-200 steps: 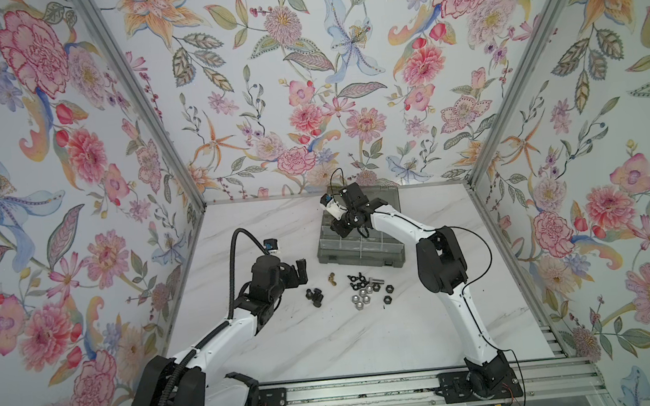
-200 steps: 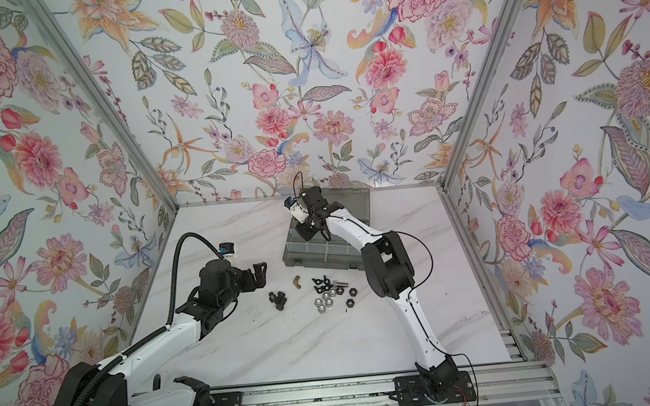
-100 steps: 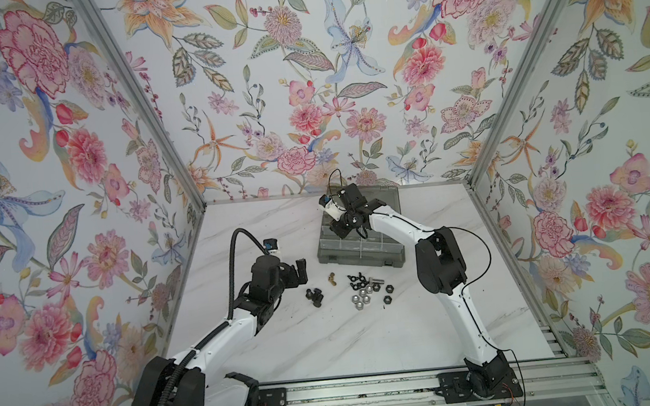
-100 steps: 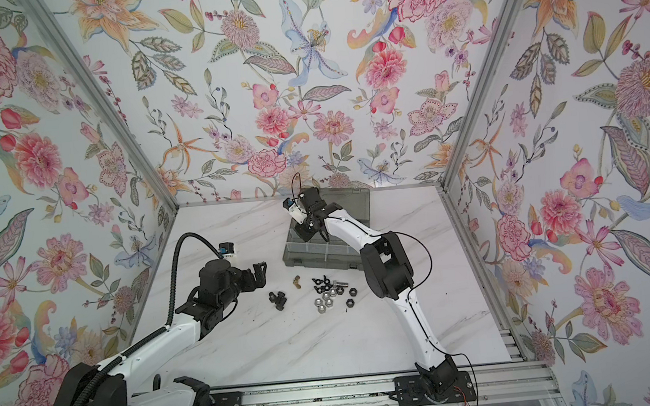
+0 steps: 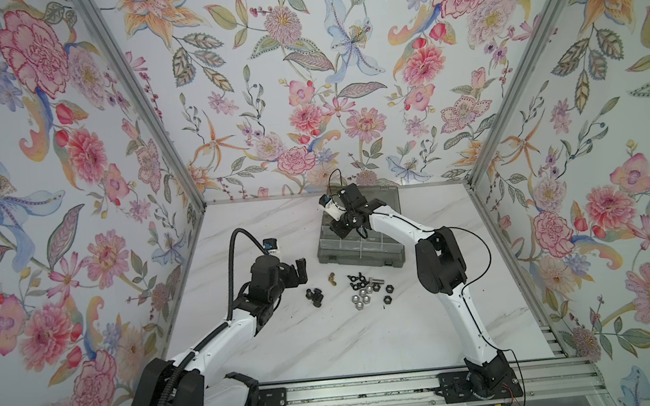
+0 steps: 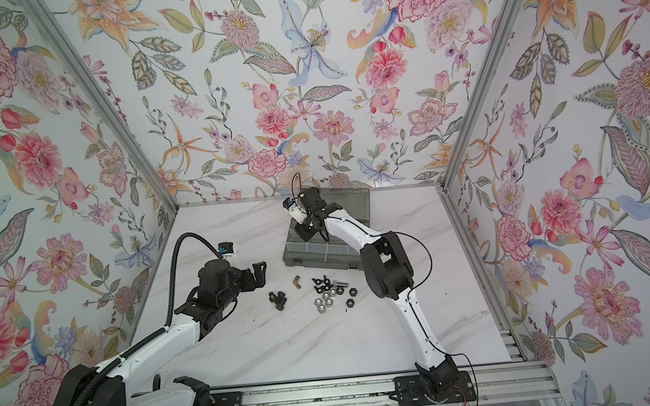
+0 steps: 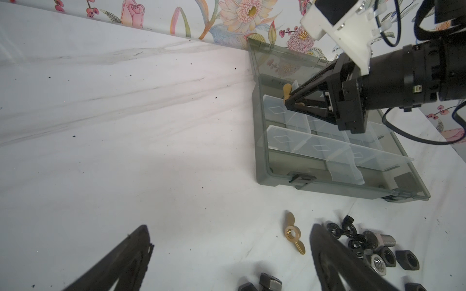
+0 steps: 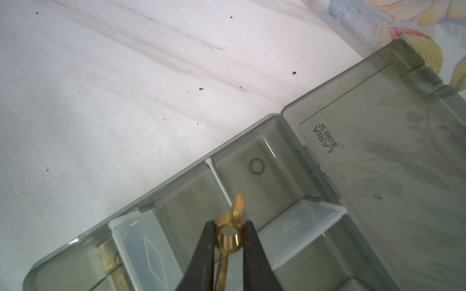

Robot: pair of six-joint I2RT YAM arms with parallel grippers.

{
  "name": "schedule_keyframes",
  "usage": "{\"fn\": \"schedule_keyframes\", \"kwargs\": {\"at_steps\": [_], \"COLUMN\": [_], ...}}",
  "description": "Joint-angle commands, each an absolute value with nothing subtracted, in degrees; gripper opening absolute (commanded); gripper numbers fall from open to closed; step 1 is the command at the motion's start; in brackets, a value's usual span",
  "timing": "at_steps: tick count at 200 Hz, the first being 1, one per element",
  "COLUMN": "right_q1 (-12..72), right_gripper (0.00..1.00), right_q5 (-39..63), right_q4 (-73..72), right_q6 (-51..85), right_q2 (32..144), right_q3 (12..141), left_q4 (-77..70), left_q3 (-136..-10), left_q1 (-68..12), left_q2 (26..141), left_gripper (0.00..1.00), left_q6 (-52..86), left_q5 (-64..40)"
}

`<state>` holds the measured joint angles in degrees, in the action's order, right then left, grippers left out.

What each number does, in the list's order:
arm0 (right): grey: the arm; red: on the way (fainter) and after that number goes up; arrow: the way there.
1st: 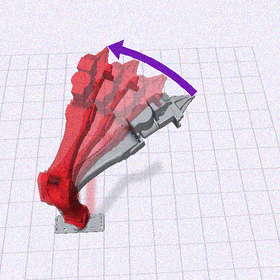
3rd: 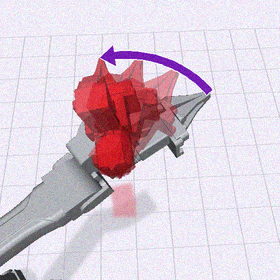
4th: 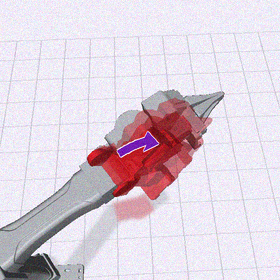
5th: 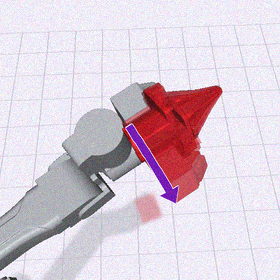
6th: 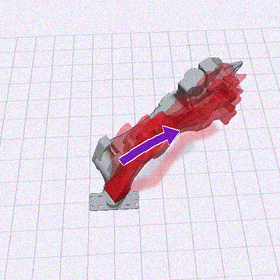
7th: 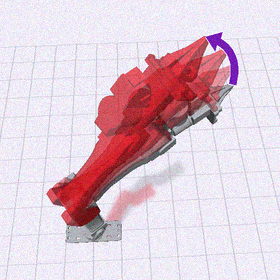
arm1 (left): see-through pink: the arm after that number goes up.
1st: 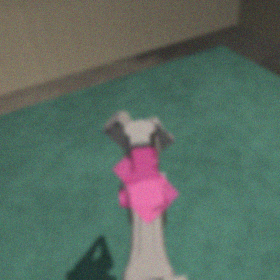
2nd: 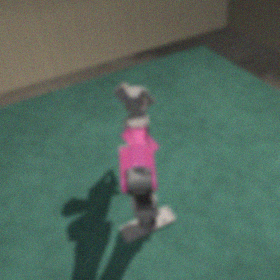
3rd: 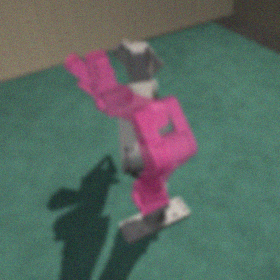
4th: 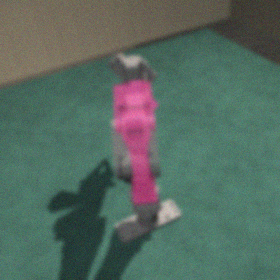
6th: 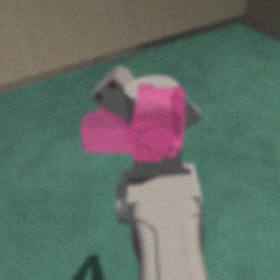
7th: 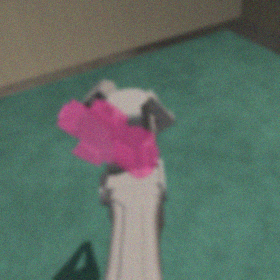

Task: Sort the screws and nuts into containers
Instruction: Place the nut into the container.

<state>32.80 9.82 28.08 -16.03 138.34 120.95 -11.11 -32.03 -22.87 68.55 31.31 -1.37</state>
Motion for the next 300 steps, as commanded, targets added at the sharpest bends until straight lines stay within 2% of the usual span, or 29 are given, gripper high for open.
{"fn": "schedule_keyframes", "kwargs": {"at_steps": [1,89,195,212,244,300], "right_q1": [32.5,33.0,33.5,33.6,33.7,34.0], "right_gripper": [0.02,0.07,0.09,0.12,0.31,0.39], "right_q5": [10.2,10.2,10.3,10.2,9.5,8.2], "right_q4": [28.5,28.5,28.5,28.4,28.5,28.4], "right_q6": [-16.2,-16.4,-17.9,-17.8,-17.7,-17.9], "right_q2": [138.9,138.9,137.1,137.3,137.3,132.8], "right_q3": [121.1,119.9,117.8,117.5,117.4,116.4], "left_q4": [-10.7,-10.7,-10.3,-10.3,-10.3,-10.3], "left_q3": [-33.6,-33.3,-33.0,-32.9,-32.8,-32.9], "left_q1": [-22.5,-22.5,-22.5,-22.5,-22.5,-22.5], "left_q2": [68.3,67.9,67.6,67.7,67.8,67.8], "left_gripper": [0.99,0.99,0.99,0.99,0.99,0.99], "left_q6": [31.0,31.3,31.0,31.0,31.0,31.1], "left_q5": [-2.2,-2.4,-2.0,-2.1,-2.1,-2.0]}}
